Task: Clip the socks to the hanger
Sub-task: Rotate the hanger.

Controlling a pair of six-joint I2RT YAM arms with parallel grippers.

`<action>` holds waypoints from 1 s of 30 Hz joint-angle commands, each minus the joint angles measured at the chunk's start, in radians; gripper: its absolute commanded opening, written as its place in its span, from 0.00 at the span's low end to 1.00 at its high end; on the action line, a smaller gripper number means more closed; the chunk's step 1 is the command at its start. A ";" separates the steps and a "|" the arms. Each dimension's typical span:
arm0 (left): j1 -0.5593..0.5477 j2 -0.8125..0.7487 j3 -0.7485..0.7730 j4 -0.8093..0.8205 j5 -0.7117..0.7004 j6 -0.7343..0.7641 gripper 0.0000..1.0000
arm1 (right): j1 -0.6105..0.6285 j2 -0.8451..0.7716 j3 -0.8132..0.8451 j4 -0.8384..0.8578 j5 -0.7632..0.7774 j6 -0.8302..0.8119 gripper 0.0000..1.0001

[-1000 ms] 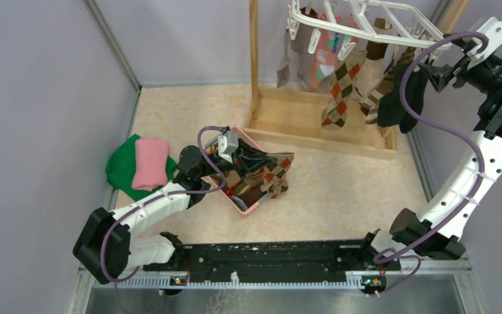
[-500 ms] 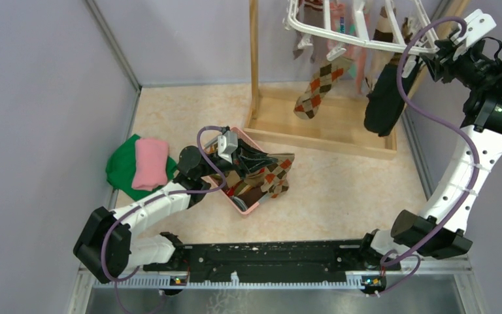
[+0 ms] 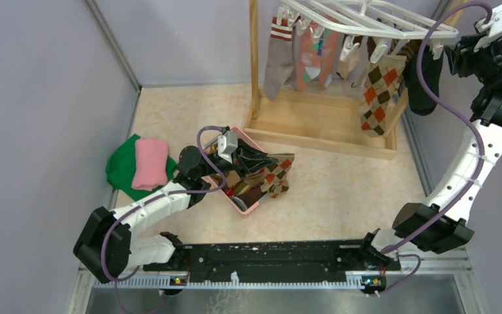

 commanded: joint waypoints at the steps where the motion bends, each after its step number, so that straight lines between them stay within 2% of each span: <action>1: 0.001 -0.013 0.034 0.049 0.018 -0.008 0.00 | -0.024 -0.072 -0.034 0.063 -0.157 0.071 0.42; 5: 0.002 0.002 0.038 0.062 0.027 -0.016 0.00 | -0.025 -0.058 -0.013 0.072 -0.159 0.094 0.42; 17: 0.002 0.002 0.034 0.071 0.042 -0.019 0.00 | 0.021 0.158 0.203 0.003 -0.153 0.143 0.38; 23: 0.001 0.001 0.032 0.065 0.036 -0.010 0.00 | 0.057 0.146 0.140 0.037 -0.094 0.130 0.37; 30: 0.002 0.018 0.040 0.073 0.041 -0.017 0.00 | 0.063 0.137 0.065 0.175 -0.021 0.191 0.35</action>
